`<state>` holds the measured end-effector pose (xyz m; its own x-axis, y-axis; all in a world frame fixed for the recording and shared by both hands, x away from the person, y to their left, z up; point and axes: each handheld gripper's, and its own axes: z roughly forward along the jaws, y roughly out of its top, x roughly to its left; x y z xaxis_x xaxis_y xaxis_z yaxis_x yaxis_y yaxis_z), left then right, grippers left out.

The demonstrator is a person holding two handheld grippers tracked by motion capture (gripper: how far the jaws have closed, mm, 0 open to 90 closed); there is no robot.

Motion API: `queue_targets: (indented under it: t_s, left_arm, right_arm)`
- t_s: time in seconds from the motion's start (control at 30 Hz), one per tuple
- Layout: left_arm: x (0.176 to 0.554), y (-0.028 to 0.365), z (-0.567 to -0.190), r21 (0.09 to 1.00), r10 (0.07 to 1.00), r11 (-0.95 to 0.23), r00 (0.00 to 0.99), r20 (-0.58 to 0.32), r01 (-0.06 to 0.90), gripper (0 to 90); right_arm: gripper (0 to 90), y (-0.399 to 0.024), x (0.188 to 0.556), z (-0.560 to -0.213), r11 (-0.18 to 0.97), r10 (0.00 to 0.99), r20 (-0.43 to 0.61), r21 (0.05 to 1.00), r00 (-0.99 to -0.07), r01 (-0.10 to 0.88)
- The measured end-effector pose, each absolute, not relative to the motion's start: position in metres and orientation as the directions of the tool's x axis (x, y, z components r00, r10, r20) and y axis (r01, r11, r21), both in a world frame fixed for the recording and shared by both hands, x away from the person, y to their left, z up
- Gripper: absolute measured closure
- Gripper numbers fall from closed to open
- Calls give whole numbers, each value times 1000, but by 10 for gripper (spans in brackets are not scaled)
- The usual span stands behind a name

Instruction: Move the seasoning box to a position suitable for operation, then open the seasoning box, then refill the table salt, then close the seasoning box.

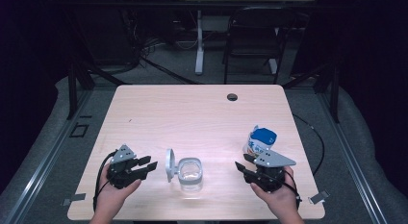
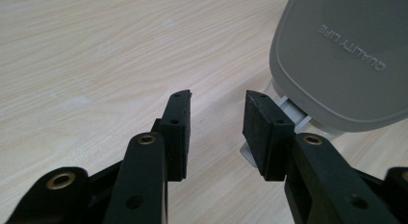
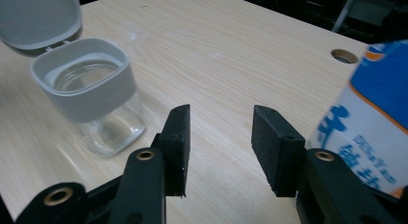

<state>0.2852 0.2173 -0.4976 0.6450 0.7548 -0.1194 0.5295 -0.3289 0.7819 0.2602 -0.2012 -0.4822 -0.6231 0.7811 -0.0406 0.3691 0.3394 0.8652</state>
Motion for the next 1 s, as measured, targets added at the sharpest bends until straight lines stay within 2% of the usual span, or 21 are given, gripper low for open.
queue_targets:
  t_s: [0.33,1.0]
  left_arm:
    - [285,220,-497,784,761,-320,637,-121,532,619]
    - [288,228,-498,787,776,-296,617,-133,542,580]
  right_arm:
    - [572,-232,267,-493,298,838,-20,853,-545,427]
    - [507,-257,275,-510,302,879,-49,827,-474,474]
